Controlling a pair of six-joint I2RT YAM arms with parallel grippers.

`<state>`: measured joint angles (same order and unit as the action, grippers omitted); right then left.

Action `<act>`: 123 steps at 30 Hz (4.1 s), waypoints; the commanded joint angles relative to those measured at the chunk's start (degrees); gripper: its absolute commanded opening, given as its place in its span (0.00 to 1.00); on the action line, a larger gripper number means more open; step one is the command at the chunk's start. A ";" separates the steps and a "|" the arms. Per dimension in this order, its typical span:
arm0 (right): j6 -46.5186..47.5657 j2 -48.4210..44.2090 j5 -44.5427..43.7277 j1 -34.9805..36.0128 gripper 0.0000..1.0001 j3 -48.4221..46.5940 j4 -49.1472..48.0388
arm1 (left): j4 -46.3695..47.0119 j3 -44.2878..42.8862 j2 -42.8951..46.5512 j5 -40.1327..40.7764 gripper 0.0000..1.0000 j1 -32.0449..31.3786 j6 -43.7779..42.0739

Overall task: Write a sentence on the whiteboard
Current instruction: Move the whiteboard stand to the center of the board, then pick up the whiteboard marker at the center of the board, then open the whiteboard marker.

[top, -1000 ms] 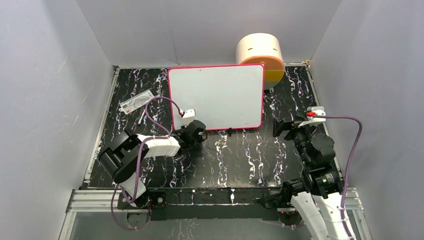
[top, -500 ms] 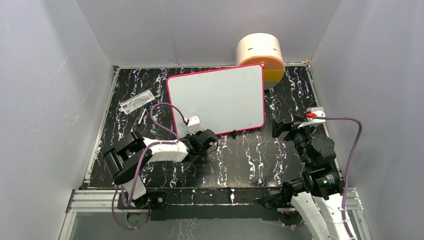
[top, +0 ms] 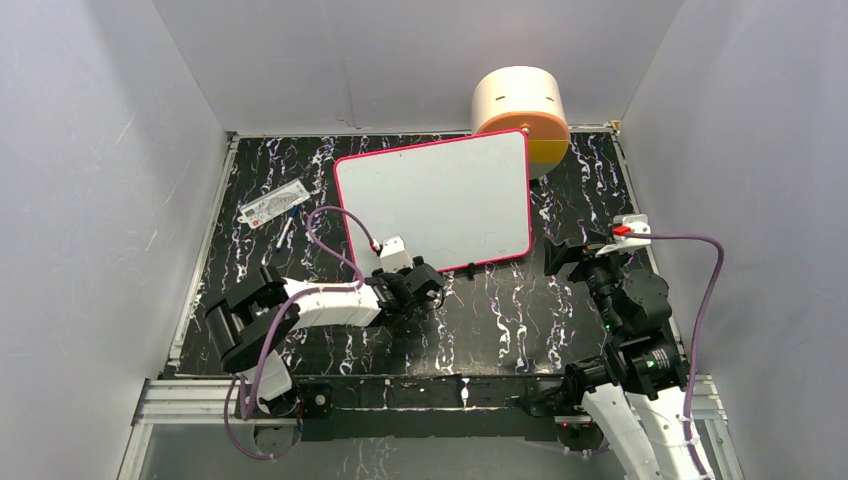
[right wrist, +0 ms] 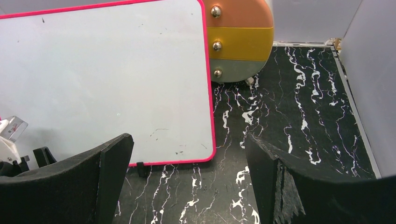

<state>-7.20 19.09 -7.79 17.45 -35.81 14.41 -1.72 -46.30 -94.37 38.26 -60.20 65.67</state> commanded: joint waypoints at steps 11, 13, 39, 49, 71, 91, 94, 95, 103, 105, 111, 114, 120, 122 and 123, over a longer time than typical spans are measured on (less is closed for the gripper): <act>0.85 0.74 -2.33 0.55 0.99 -0.49 -3.08 | -24.70 -7.41 14.80 6.33 0.94 -0.16 -9.68; 1.11 1.02 -2.80 0.52 0.99 -0.53 -3.07 | -26.96 -8.35 17.64 7.32 0.95 0.61 -13.08; 2.51 0.85 -1.96 0.49 0.99 -0.19 -2.80 | -21.48 -11.59 30.45 -26.63 0.97 56.01 -47.46; 2.72 0.09 0.18 0.58 0.99 -0.26 -3.08 | -15.97 -16.58 10.85 -38.25 0.95 67.87 -47.90; 3.25 -0.11 0.99 0.97 0.99 0.47 -4.53 | -21.84 -34.82 -16.66 -41.13 0.51 68.12 -60.11; 3.49 0.10 0.53 1.00 0.99 0.42 -4.94 | -27.49 -36.52 -23.25 -36.73 0.18 65.80 -61.07; 3.39 -0.16 0.80 0.97 0.99 0.49 -5.09 | -27.57 -34.54 -21.32 -36.50 0.14 64.97 -60.29; 3.40 -0.19 1.04 0.97 0.99 0.48 -5.04 | -27.55 -34.04 -20.40 -36.84 0.12 64.95 -59.86; 3.13 -0.81 1.51 0.96 0.99 0.48 -4.67 | -27.81 -28.76 -11.44 -38.26 0.00 64.95 -55.30; 3.16 -0.74 1.71 0.98 0.99 0.37 -4.50 | -27.74 -27.45 -9.35 -38.26 0.00 65.00 -53.79; 3.01 0.32 2.63 0.93 0.99 0.06 -3.90 | -27.10 -24.25 -1.71 -41.25 0.00 65.04 -47.90; 2.47 1.37 3.97 0.97 0.99 -0.24 -3.56 | -26.45 -22.51 2.47 -40.72 0.00 64.99 -44.14; 0.74 4.61 7.19 0.97 0.99 -2.69 -0.24 | -22.43 -18.31 11.66 -47.43 0.00 65.00 -36.49; 0.68 6.22 7.34 0.95 0.99 -4.24 1.34 | -21.33 -17.27 14.47 -50.81 0.00 64.96 -34.44; 0.70 6.82 8.88 0.98 0.99 -4.71 1.62 | -20.97 -16.94 16.01 -51.46 0.00 65.00 -33.47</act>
<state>-5.82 23.68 -2.20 18.09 -35.97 15.25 -25.21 -64.71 -84.44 -6.96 4.75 26.04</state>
